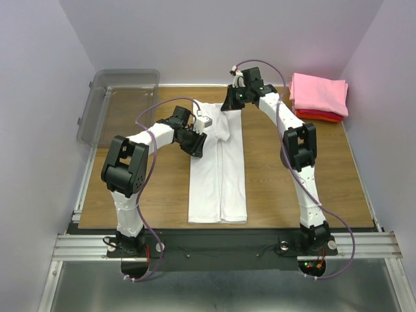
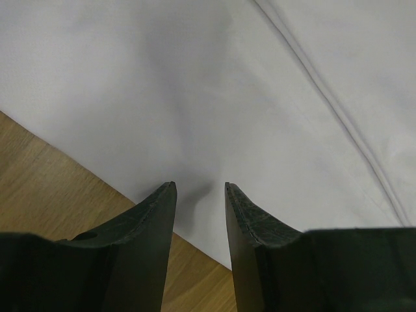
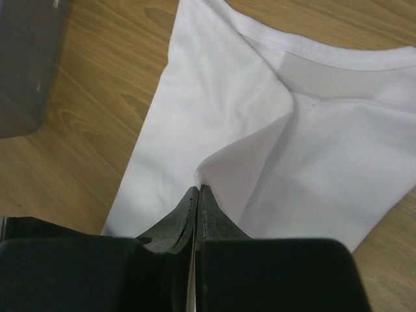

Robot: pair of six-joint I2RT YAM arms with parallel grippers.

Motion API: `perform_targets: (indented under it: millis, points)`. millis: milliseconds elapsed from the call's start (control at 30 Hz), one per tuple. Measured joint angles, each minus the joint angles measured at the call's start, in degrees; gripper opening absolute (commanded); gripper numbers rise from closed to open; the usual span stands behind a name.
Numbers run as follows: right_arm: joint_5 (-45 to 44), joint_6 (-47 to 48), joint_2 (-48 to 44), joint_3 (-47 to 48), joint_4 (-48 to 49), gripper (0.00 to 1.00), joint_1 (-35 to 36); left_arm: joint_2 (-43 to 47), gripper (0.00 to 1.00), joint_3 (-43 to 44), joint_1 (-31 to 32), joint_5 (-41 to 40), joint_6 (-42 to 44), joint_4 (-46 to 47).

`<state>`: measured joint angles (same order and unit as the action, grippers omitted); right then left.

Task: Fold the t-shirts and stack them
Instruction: Fold the tshirt

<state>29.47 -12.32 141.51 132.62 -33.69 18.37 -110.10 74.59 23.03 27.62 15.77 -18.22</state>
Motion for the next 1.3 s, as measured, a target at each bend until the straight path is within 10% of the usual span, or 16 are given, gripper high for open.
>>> perform_targets:
  millis: [300, 633, 1300]
  points:
    - [1.14, -3.15, 4.35, 1.62, 2.89, 0.01, 2.01, 0.00, 0.48, 0.00, -0.85, 0.76, -0.20, 0.00]
    - [4.87, -4.42, 7.45, -1.64, 3.39, 0.32, 4.09, 1.77, 0.48, -1.60, -4.07, 4.17, -0.26, 0.55]
    - [13.86, -2.99, -1.62, -2.97, 5.79, 0.28, 1.77, 5.86, 0.47, -1.86, -5.51, 9.40, -0.39, 2.27]
